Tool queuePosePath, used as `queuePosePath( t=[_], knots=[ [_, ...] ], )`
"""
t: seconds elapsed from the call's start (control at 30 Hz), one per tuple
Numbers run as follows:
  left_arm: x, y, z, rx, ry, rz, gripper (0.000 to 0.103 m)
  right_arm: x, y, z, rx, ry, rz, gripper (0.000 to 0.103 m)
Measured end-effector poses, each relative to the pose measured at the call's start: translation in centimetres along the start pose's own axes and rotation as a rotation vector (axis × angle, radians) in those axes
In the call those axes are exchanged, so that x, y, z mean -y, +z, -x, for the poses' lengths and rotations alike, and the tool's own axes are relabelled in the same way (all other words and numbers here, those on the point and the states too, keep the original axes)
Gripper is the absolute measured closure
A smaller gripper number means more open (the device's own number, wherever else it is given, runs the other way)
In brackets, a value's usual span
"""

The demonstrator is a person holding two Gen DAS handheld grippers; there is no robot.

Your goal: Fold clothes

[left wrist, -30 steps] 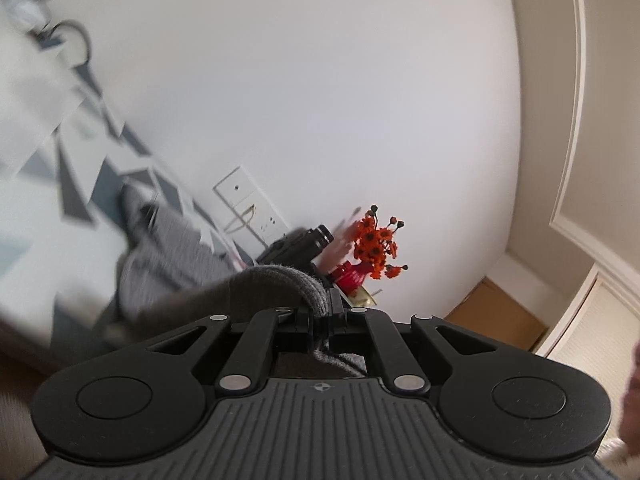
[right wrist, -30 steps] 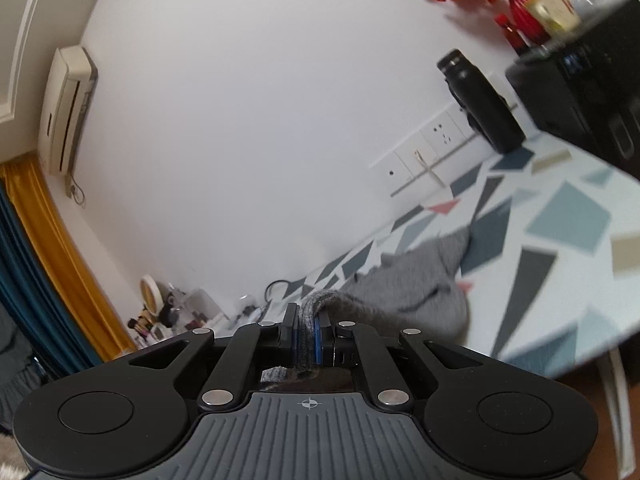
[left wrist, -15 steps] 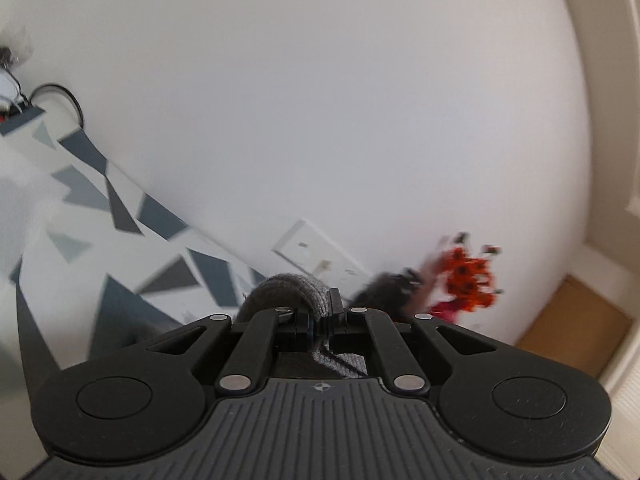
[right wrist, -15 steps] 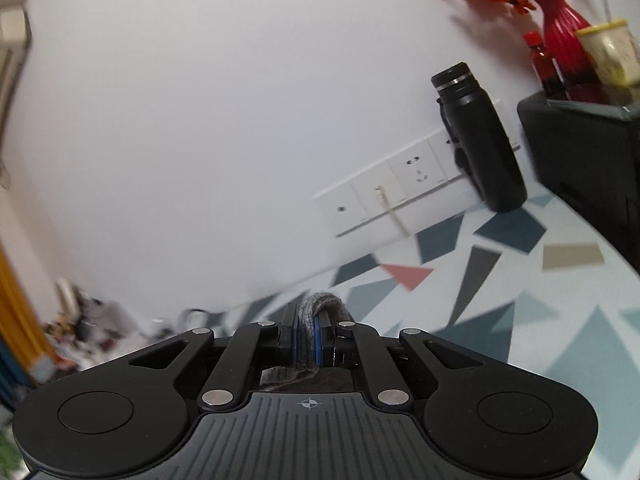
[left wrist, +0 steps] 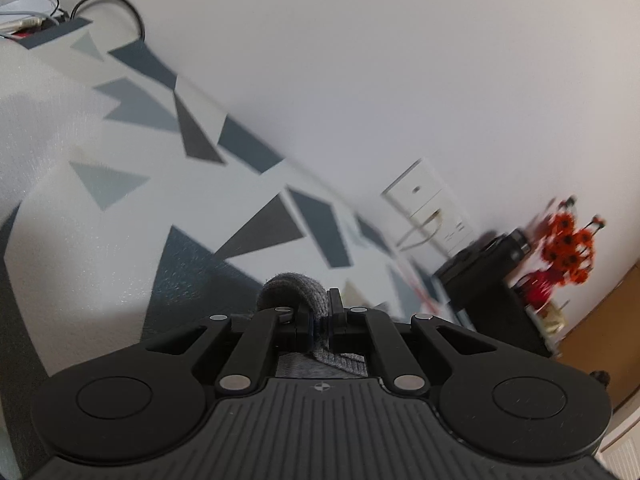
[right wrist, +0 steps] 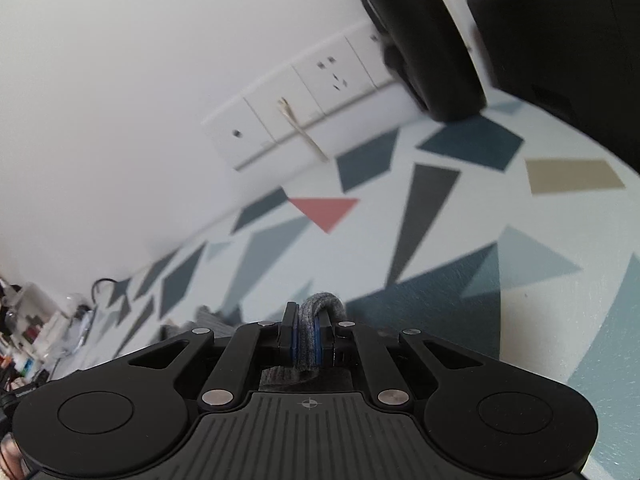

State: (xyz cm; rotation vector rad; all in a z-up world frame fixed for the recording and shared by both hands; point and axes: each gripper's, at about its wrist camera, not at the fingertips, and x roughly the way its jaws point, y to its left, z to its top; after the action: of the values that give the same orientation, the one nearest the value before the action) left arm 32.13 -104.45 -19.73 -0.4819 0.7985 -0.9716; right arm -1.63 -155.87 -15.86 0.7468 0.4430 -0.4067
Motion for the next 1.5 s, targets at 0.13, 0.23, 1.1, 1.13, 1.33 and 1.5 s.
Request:
queuePosePath(
  t=[0.13, 0.23, 1.1, 1.13, 1.33, 1.5],
  knots=[
    [-0.1, -0.2, -0.9, -0.031, 0.027, -0.002, 0.096, 0.2, -0.5, -0.6, 0.003, -0.01, -0.014, 0.096],
    [0.0, -0.2, -1.1, -0.052, 0.027, -0.007, 0.081, -0.9, -0.5, 0.5, 0.019, -0.03, 0.031, 0.085],
    [4.8, -1.4, 3.3, -0.158, 0.186, -0.3, 0.009, -4.8, -4.6, 2.2, -0.112, -0.175, 0.317, 0.001],
    [4.7, -1.6, 3.1, -0.168, 0.184, -0.295, 0.008, -4.6, -4.8, 2.0, -0.12, -0.18, 0.315, 0.001],
    [5.1, -2.9, 1.9, -0.239, 0.164, -0.305, 0.001, -5.3, -6.0, 1.2, -0.119, -0.222, 0.373, 0.001],
    [5.9, -3.8, 1.4, -0.225, 0.204, -0.366, 0.001, -5.4, -6.4, 1.2, -0.091, -0.227, 0.382, 0.001]
  ],
)
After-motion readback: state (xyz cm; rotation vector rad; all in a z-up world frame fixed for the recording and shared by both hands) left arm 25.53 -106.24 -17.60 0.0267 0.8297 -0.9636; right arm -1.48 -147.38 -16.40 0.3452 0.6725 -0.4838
